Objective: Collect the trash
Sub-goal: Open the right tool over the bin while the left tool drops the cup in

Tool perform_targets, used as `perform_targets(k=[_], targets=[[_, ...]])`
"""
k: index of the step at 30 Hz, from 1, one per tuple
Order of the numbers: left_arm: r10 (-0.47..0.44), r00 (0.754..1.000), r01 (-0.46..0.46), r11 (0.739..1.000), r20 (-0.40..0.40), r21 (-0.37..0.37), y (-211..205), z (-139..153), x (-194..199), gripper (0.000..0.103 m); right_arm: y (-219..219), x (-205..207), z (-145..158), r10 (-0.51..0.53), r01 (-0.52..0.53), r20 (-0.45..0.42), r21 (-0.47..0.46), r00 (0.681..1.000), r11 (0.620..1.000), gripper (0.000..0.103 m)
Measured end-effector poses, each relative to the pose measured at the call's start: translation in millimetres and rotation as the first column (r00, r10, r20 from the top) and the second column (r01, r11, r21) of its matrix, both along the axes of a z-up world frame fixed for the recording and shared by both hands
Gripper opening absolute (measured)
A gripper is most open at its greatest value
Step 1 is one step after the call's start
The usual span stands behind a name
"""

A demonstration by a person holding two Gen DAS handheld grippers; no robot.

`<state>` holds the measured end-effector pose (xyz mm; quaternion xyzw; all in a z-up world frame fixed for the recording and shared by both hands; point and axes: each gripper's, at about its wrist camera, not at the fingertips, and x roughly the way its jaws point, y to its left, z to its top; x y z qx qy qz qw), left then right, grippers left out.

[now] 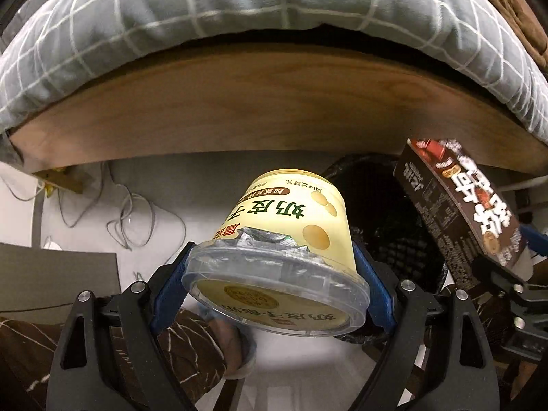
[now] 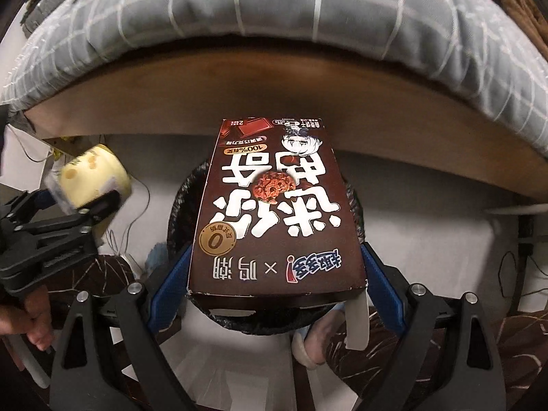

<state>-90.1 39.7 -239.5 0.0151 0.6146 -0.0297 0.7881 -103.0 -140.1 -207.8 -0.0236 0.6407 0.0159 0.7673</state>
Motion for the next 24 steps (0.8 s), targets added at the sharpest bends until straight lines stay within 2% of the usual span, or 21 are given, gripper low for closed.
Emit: perform_targets(k=[6, 15, 24], targets=[[0.030, 0.999, -0.030, 1.000, -0.011, 0.005, 11.5, -4.8, -0.3, 0.085, 12.1, 5.4, -20.5, 0.008, -0.009, -0.037, -0.016, 0.999, 1.000, 0.088], [0.025, 0.999, -0.025, 1.000, -0.024, 0.006, 10.1, -10.5, 0.1, 0.085, 15.6, 14.5, -44.2, 0.010, -0.011, -0.072, -0.017, 0.997, 1.000, 0.089], [0.007, 1.000, -0.006, 1.000, -0.030, 0.005, -5.0, -17.8, 0.5, 0.085, 11.5, 14.9, -38.9, 0.001, -0.001, -0.019, -0.025, 1.000, 1.000, 0.096]])
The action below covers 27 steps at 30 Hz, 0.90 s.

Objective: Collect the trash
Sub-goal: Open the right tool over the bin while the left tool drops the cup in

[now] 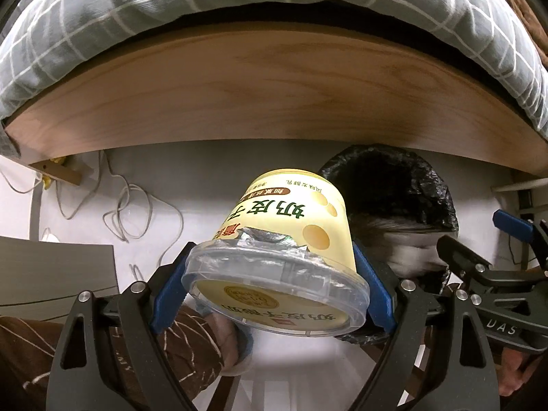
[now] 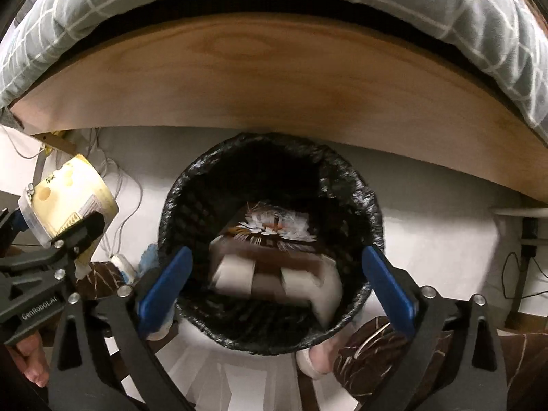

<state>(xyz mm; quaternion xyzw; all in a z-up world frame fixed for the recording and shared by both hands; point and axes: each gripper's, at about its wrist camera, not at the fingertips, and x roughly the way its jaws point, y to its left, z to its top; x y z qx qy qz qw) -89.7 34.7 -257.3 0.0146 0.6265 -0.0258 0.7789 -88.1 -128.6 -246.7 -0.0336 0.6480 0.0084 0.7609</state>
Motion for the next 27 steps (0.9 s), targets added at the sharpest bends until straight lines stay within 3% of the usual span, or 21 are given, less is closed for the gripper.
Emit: perform_targets(k=[16, 27], targets=[[-0.132, 0.991, 0.131, 0.991, -0.001, -0.032, -94.8, 0.7, 6.4, 0.085, -101.9, -25.8, 14.1, -0.195, 0.197, 0.069, -0.030, 0.978, 0.980, 0.096], [-0.215, 0.977, 0.215, 0.976, -0.003, -0.034, -139.8, -5.0, 3.7, 0.085, -144.0, -37.2, 17.5, -0.291, 0.295, 0.085, -0.029, 0.953, 0.955, 0.096]])
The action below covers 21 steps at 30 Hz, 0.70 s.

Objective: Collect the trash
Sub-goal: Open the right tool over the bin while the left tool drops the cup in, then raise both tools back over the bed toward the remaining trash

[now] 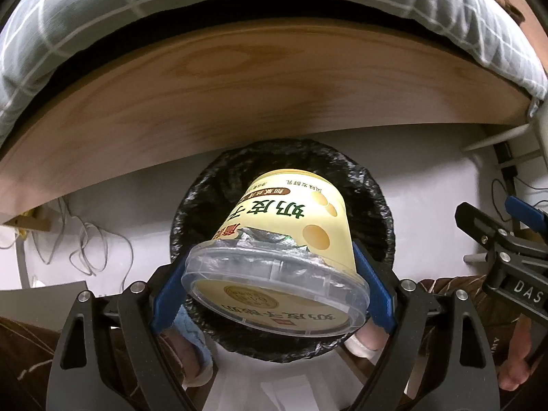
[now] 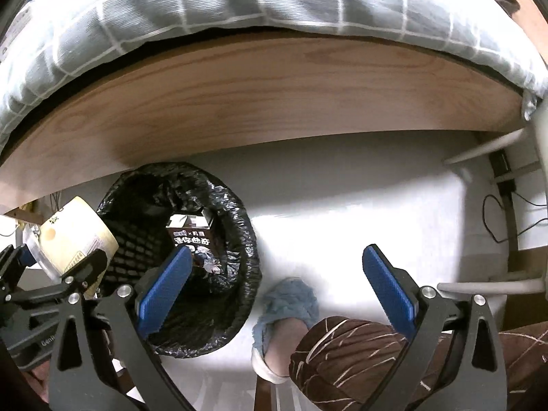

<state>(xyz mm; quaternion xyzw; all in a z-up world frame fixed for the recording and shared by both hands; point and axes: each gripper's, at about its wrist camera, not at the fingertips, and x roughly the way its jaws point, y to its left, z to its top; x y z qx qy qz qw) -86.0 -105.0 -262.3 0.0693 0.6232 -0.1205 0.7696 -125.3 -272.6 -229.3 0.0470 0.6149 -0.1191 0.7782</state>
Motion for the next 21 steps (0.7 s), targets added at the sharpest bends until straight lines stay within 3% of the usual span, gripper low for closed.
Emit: perform_targets(k=[6, 11, 14, 21], targets=[[-0.009, 1.000, 0.009, 1.000, 0.023, -0.001, -3.3, 2.8, -0.7, 0.097, 2.9, 2.3, 6.8, 0.009, -0.009, 0.016, -0.011, 1.000, 1.000, 0.096], [0.011, 0.998, -0.011, 1.000, 0.054, -0.001, 5.3, 13.9, 1.9, 0.097, 9.5, 6.2, 19.1, 0.015, -0.015, 0.048, -0.011, 0.999, 1.000, 0.096], [0.030, 0.992, -0.030, 1.000, 0.119, 0.005, 10.4, 34.4, 2.8, 0.097, 15.2, 9.2, 39.5, 0.027, -0.025, 0.106, -0.013, 0.994, 1.000, 0.096], [0.092, 0.964, -0.080, 0.995, 0.250, -0.058, 33.1, 93.6, 5.3, 0.097, 26.6, 17.5, 95.7, 0.055, -0.050, 0.259, -0.023, 0.964, 0.998, 0.096]])
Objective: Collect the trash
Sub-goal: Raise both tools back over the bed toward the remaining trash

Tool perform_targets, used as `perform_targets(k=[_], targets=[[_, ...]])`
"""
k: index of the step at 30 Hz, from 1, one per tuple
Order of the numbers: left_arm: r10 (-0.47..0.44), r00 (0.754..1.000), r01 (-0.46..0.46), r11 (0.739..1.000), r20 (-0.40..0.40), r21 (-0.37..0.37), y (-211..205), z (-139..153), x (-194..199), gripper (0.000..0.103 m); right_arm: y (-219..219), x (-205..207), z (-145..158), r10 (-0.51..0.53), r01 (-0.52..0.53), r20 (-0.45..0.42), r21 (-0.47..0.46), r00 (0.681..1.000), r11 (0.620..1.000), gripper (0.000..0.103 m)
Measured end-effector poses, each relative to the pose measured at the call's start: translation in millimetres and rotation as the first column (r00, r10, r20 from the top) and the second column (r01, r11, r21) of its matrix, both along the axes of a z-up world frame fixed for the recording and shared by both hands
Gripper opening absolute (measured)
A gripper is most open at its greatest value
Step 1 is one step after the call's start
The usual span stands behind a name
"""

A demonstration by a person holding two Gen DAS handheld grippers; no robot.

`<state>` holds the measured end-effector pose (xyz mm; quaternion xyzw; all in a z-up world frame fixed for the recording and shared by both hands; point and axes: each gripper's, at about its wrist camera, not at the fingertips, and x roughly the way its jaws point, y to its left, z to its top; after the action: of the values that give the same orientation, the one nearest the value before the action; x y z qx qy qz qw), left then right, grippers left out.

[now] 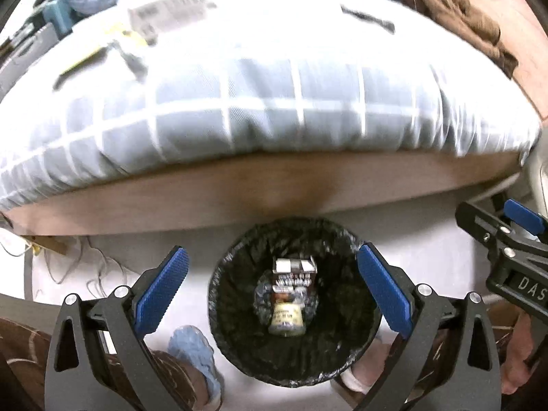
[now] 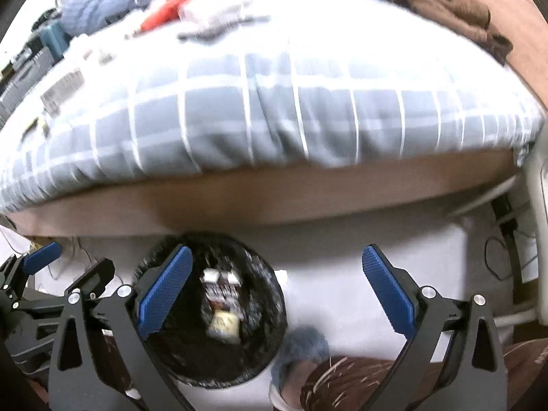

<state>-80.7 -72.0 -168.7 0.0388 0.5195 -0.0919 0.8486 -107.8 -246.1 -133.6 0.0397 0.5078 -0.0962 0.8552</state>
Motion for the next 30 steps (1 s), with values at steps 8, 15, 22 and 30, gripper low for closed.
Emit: perform_targets(k=[8, 15, 22, 30], targets=[[0.060, 0.995, -0.058, 0.998, 0.079, -0.034, 27.7, 46.4, 6.4, 0.097, 6.8, 8.8, 46.8, 0.010, -0.010, 0.120, -0.007, 0.993, 1.000, 0.096], [0.097, 0.985, -0.090, 0.994, 0.142, -0.056, 51.3, 80.3, 18.9, 0.097, 15.2, 12.8, 74.7, 0.027, -0.022, 0.203, -0.026, 0.979, 0.999, 0.096], [0.146, 0.976, -0.137, 0.988, 0.164, -0.066, 66.7, 94.2, 46.1, 0.097, 25.1, 33.0, 97.1, 0.050, -0.039, 0.253, -0.047, 0.966, 0.998, 0.096], [0.200, 0.966, -0.188, 0.979, 0.165, -0.084, 73.7, 100.9, 83.9, 0.097, 32.3, 73.2, 103.8, 0.050, -0.049, 0.246, -0.010, 0.968, 0.999, 0.096]])
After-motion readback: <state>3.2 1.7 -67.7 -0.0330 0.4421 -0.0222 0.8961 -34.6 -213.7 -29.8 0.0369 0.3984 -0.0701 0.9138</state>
